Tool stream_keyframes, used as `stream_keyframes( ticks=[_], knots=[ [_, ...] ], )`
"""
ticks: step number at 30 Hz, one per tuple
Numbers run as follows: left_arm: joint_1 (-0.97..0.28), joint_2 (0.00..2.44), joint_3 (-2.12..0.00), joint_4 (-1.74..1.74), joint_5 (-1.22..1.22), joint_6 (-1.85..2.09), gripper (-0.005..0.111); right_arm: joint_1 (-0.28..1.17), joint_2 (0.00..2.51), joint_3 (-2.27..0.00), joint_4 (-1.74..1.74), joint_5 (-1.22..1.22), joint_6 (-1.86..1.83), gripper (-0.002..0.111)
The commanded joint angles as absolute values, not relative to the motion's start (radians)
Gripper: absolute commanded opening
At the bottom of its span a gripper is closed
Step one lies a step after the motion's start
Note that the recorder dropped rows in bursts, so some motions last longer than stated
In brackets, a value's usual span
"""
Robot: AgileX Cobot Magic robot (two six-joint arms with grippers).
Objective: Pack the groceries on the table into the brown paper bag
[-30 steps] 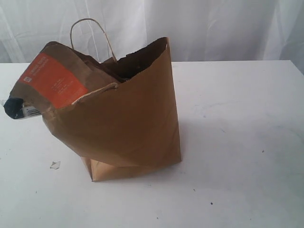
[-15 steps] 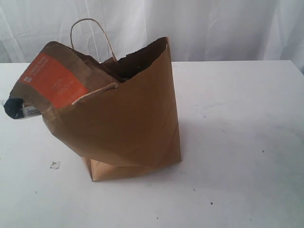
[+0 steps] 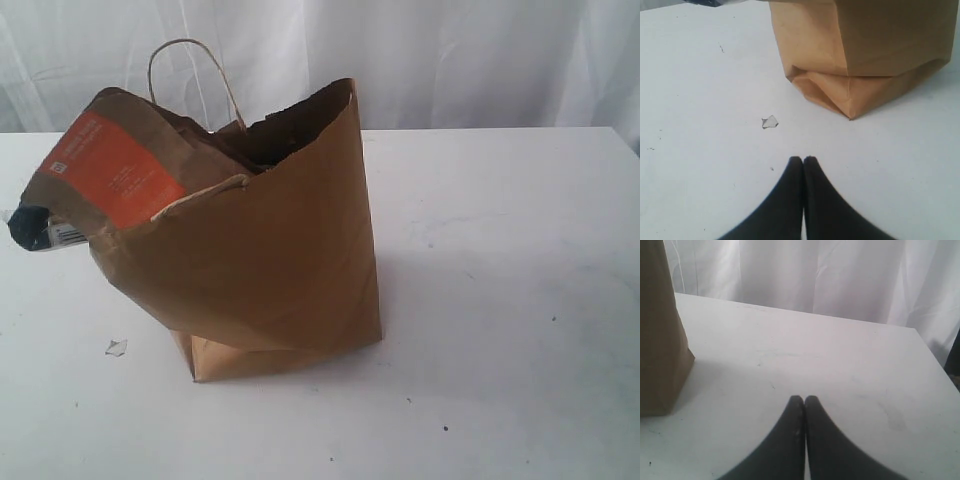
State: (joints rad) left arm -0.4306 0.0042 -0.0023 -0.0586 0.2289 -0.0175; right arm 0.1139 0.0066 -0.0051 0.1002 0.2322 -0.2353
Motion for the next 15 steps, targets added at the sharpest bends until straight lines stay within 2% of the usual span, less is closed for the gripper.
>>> stream_keyframes(
  ticks=[1,7,15],
  knots=[
    [-0.428,0.0,0.0,-0.057,0.237,0.029,0.0,0.109,0.0,0.0,0.095,0.222,-0.23,0.0],
    [-0.396,0.0,0.0,-0.063,0.237,0.026,0.0,0.109,0.0,0.0,0.095,0.222,-0.23,0.0],
    [-0.243,0.0,0.0,-0.09,0.234,0.026,0.0,0.109,0.0,0.0,0.095,0.222,-0.23,0.0]
  ],
)
